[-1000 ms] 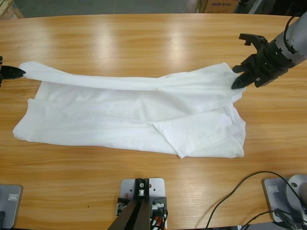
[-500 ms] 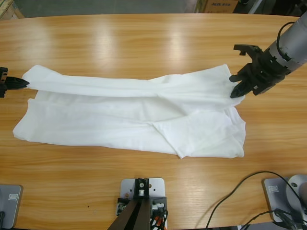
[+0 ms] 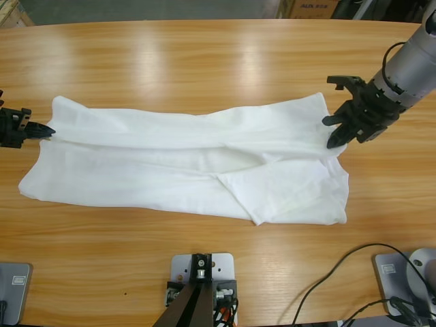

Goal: Fold clothes

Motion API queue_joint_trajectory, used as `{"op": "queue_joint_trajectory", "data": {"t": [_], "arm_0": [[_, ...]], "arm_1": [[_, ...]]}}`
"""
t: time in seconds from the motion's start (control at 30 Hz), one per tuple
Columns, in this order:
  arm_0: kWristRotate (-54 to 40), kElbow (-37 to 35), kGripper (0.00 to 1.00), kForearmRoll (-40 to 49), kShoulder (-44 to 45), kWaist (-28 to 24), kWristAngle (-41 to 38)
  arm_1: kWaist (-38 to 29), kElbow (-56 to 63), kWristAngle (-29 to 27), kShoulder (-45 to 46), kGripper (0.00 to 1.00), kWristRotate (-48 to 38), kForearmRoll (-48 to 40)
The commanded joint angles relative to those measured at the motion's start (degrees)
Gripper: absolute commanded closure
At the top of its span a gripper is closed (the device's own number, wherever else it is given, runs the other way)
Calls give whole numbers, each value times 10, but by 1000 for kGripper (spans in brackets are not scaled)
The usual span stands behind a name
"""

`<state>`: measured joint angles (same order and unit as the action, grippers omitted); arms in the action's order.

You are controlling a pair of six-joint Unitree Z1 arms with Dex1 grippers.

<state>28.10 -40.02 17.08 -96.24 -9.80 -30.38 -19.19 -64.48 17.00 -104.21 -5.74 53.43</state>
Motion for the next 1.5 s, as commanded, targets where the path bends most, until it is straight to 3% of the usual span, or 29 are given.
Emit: {"op": "queue_joint_trajectory", "data": {"t": [0.03, 0.07, 0.17, 0.5, 0.53, 0.57, 0.6, 0.63, 0.67, 1.5], "arm_0": [[13, 16, 277, 6, -15, 16, 14], [14, 16, 195, 6, -11, 16, 16], [20, 20, 110, 7, 8, 16, 29], [23, -7, 115, -4, 98, 42, 39], [23, -14, 115, -4, 95, 51, 38], [24, -20, 115, -4, 90, 59, 38], [24, -25, 115, -4, 82, 66, 38], [24, -29, 115, -4, 74, 74, 37], [24, -32, 115, -5, 67, 80, 37], [18, -95, 119, -86, -126, 119, -58]], "arm_1": [[-6, -7, 11, -44, 1000, 10, 20], [-6, -11, 11, -47, 1000, 10, 22], [-6, -19, 11, -53, 1000, 13, 24], [-16, -61, 13, -83, 1000, 16, 39], [-16, -64, 15, -83, 800, 16, 41], [-16, -67, 14, -82, 380, 16, 42], [-16, -69, 13, -80, 166, 16, 43], [-16, -71, 10, -75, 35, 16, 45], [-16, -72, 7, -71, 3, 16, 46], [-16, -105, -29, -35, 0, 13, 67]]}}
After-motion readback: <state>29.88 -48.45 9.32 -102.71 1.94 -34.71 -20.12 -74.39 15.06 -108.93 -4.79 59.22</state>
